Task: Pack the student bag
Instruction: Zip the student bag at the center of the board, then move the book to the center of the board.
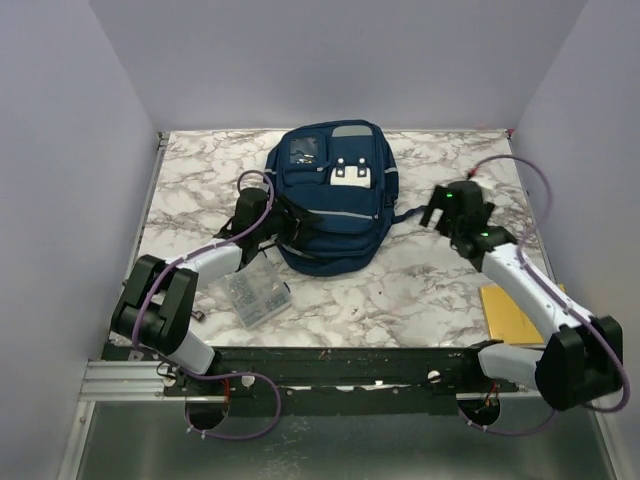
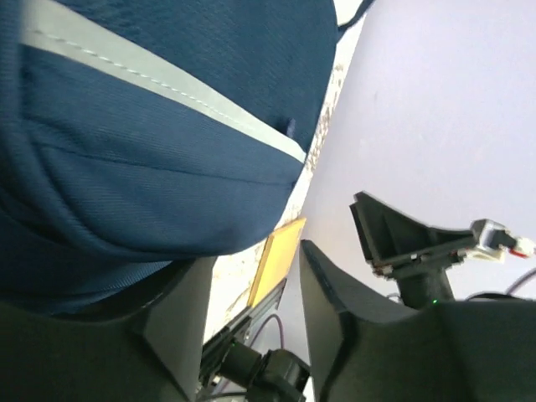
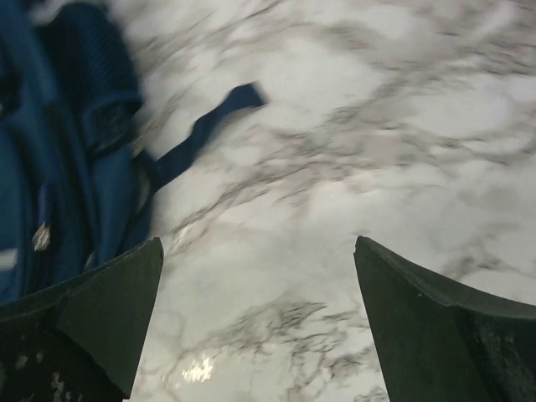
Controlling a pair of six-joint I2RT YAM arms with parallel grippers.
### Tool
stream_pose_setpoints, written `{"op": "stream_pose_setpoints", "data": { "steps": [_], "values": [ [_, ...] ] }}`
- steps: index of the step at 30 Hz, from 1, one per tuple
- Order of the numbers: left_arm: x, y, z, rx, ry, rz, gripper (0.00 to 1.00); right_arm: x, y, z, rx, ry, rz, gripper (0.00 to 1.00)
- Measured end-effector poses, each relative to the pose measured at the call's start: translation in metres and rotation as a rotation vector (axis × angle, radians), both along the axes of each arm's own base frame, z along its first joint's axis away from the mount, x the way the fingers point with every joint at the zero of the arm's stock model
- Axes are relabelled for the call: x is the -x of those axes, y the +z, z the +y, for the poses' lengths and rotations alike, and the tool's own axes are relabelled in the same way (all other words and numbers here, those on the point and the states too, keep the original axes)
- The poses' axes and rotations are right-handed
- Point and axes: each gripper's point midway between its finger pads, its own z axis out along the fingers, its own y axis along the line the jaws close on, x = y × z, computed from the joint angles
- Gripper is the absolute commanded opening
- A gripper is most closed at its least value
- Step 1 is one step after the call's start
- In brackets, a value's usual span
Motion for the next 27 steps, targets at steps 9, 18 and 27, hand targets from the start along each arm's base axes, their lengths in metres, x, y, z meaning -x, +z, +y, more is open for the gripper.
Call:
{"op": "stream_pose_setpoints", "data": {
  "steps": [9, 18, 27],
  "values": [
    [0.028, 0.063, -0.021, 0.07, -0.201, -0.181, 0.98, 0.088, -0.014, -0.211, -0.306, -0.899, -0.148, 0.95],
    [0.089, 0.144, -0.063, 0.158, -0.52, -0.465, 0.98, 0.192, -0.047, -0.272, -0.324, -1.419, -0.267, 0.92],
    [0.135, 0.172, -0.071, 0.215, -0.663, -0.561, 0.98, 0.234, -0.092, -0.278, -0.342, -1.632, -0.181, 0.9]
  ]
}}
